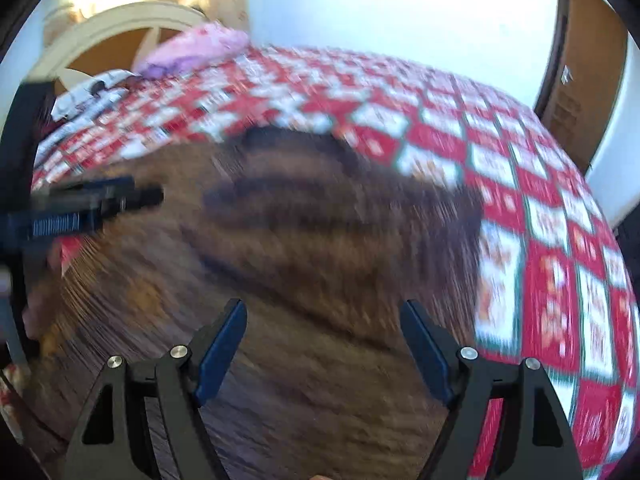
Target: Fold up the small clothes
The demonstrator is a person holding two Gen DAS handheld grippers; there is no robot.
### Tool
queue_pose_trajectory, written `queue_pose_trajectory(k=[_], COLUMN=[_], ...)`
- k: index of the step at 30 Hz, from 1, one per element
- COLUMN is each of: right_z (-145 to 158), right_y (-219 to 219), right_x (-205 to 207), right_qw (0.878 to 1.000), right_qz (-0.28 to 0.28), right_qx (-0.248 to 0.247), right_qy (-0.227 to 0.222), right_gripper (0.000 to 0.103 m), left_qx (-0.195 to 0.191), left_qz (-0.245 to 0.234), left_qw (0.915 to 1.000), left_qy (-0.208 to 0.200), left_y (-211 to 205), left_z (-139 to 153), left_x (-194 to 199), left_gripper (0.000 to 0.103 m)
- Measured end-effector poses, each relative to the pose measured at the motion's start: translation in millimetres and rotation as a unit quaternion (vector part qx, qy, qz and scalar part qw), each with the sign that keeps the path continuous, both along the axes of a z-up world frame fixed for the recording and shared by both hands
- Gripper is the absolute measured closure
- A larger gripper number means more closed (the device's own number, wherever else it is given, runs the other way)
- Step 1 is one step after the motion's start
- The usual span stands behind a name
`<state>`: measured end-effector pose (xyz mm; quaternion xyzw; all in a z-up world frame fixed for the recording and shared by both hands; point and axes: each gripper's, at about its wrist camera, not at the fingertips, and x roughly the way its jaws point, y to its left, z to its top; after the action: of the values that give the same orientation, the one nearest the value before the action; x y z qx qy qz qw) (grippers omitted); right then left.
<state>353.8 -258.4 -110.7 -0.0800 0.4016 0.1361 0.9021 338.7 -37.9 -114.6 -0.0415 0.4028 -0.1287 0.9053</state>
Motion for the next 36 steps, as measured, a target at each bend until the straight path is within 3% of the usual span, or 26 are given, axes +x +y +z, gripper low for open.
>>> queue_pose_trajectory(k=[2, 6, 8, 9, 11, 16, 18, 21, 22, 24, 28, 33, 36], right_z=[-3, -47, -49, -49, -41, -6, -12, -44, -52, -52, -44, -17, -24], right_y=[15, 28, 35, 36, 35, 56, 67, 68, 68, 75, 80, 76, 79], right_x=[14, 32, 9, 1, -6, 8, 28, 49, 44, 26, 3, 31, 64], right_qw=[1.000, 0.994, 0.995, 0.993, 0.992, 0.998, 0.996, 0.993, 0.992, 0.995, 0.994, 0.996, 0.996], right_qz=[0.011, 0.029, 0.044, 0.054, 0.061, 0.066, 0.069, 0.055, 0.049, 0.059, 0.085, 0.060, 0.032], right_qx=[0.011, 0.015, -0.020, -0.025, -0.005, 0.011, 0.032, 0.045, 0.050, 0.027, 0.010, 0.058, 0.062], right_qy=[0.006, 0.106, 0.087, 0.098, 0.112, 0.022, 0.041, 0.097, 0.106, 0.082, 0.068, 0.022, 0.050], right_gripper=[0.023, 0.023, 0.023, 0.023, 0.023, 0.023, 0.023, 0.023, 0.023, 0.023, 0.022, 0.022, 0.022], left_qx=[-0.014, -0.024, -0.020, -0.012, 0.008, 0.054, 0.047, 0.057, 0.052, 0.046, 0.065, 0.055, 0.061], left_qz=[0.012, 0.043, 0.060, 0.070, 0.095, 0.180, 0.220, 0.271, 0.278, 0.296, 0.316, 0.341, 0.343], left_qw=[0.9998, 0.9988, 0.9980, 0.9974, 0.9952, 0.9815, 0.9738, 0.9606, 0.9592, 0.9542, 0.9464, 0.9384, 0.9374], left_qy=[0.003, 0.005, -0.004, -0.009, -0.021, -0.039, -0.035, -0.022, -0.013, 0.000, 0.010, 0.008, 0.008], left_y=[17, 61, 88, 102, 131, 188, 215, 248, 257, 274, 292, 305, 307], left_z=[3, 6, 10, 11, 12, 10, 7, -5, -9, -19, -32, -27, -26], left_x=[-8, -29, -43, -49, -60, -67, -71, -73, -75, -79, -85, -91, -88], left_gripper=[0.024, 0.024, 0.024, 0.024, 0.024, 0.022, 0.010, 0.008, 0.008, 0.008, 0.008, 0.008, 0.008])
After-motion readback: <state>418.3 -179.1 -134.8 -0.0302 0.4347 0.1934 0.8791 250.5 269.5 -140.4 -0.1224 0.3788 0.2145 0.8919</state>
